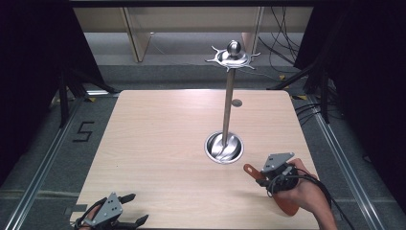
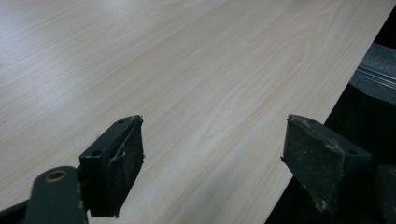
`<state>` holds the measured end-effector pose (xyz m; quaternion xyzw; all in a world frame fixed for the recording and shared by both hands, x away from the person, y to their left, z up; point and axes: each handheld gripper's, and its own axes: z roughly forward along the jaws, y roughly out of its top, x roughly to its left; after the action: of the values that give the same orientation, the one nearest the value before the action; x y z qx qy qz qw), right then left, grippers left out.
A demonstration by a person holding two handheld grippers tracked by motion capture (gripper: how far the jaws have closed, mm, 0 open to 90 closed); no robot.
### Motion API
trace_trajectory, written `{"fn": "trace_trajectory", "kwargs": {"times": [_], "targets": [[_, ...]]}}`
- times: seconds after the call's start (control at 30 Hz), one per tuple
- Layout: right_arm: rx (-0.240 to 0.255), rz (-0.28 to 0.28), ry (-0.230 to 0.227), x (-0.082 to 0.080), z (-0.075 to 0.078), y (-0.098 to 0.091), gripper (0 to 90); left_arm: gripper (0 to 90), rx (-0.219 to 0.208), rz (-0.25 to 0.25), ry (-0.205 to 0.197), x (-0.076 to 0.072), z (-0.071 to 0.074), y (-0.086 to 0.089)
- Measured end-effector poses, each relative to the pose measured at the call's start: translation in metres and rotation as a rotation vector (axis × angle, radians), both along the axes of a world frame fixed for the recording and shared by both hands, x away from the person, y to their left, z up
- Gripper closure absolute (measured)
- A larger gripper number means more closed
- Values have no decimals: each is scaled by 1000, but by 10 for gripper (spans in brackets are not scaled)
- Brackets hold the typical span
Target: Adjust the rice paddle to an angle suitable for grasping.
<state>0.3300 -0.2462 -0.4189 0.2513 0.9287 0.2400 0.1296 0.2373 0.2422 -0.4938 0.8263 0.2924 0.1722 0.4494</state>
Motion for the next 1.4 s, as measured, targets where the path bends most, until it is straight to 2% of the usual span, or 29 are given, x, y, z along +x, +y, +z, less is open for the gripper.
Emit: {"fn": "trace_trajectory", "kwargs": {"times": [0.03, 0.07, 0.1, 0.17, 0.2, 0.23, 0.27, 0.3, 0.33, 0.37, 0.4, 0.43, 0.47, 0.53, 0.6, 0.67, 0.7, 0.73, 0.83, 0.93, 0.97, 1.0, 1.03, 1.1, 1.17, 1.23, 1.27, 1.33, 1.4], "targets": [[21, -36, -47, 0, 1, 0, 671, 198, -14, 14, 18, -1, 0, -1], [21, -36, -47, 0, 1, 0, 671, 198, -14, 14, 18, -1, 0, -1], [9, -21, -41, 0, 4, -1, 671, 198, 29, -21, 4, 1, 2, 2], [34, -41, -78, -1, 6, -2, 671, 198, 12, 3, 12, -1, 1, 0], [43, -29, -81, 0, 8, -4, 671, 198, 30, -3, 8, 0, 1, 1], [50, -35, -104, 0, 10, -5, 671, 198, 16, -11, -1, 0, 1, 1], [54, -43, -101, -1, 12, -6, 671, 198, 21, -16, 2, 0, 2, 1], [94, -38, -95, -3, 16, -7, 671, 198, 8, -12, 6, 0, 1, 0], [94, -38, -95, -3, 16, -7, 671, 198, 8, -12, 6, 0, 1, 0], [101, -38, -93, -4, 18, -7, 671, 198, 29, -2, 5, 0, 2, 2], [121, -50, -113, -3, 21, -9, 671, 198, 12, -1, 4, -1, 2, 1], [126, -46, -110, -3, 23, -10, 671, 198, 29, -15, -12, 1, 2, 2], [141, -42, -125, -3, 24, -10, 671, 198, 13, 2, 9, -1, 2, 1], [180, -33, -133, -4, 28, -13, 671, 198, 29, -4, 3, 0, 2, 1], [200, -42, -140, -4, 33, -15, 671, 198, -8, 3, 23, -1, 1, -1], [219, -40, -163, -3, 36, -18, 671, 198, 2, 4, 15, -1, 1, -1], [231, -46, -155, -3, 38, -18, 671, 198, 3, 1, 21, -2, 1, -1], [254, -34, -166, -1, 40, -19, 671, 198, 7, -4, 14, -1, 1, -1], [322, -53, -187, 2, 45, -20, 671, 198, 9, -9, -6, 1, 1, 0], [381, -58, -201, 7, 53, -19, 671, 198, -6, -2, -5, 0, 0, -1], [404, -71, -207, 9, 54, -19, 671, 198, -5, 6, 13, -1, 0, -1], [409, -68, -209, 12, 56, -18, 671, 198, 12, -9, -6, 1, 1, 0], [419, -75, -218, 13, 58, -17, 671, 198, -7, 13, 16, -1, 0, -1], [438, -73, -237, 17, 60, -15, 671, 198, 5, 6, 13, -1, 1, 0], [446, -77, -235, 19, 64, -13, 671, 198, 22, -14, 7, 0, 2, 1], [457, -84, -240, 21, 66, -11, 671, 198, 20, -13, 0, 0, 2, 1], [458, -64, -254, 23, 68, -10, 671, 198, 1, -3, -1, 0, 1, -1], [483, -86, -259, 23, 68, -7, 671, 198, -10, 11, 15, -2, 0, -1], [490, -82, -272, 26, 70, -6, 671, 198, 3, -4, -2, 0, 1, 0]]}}
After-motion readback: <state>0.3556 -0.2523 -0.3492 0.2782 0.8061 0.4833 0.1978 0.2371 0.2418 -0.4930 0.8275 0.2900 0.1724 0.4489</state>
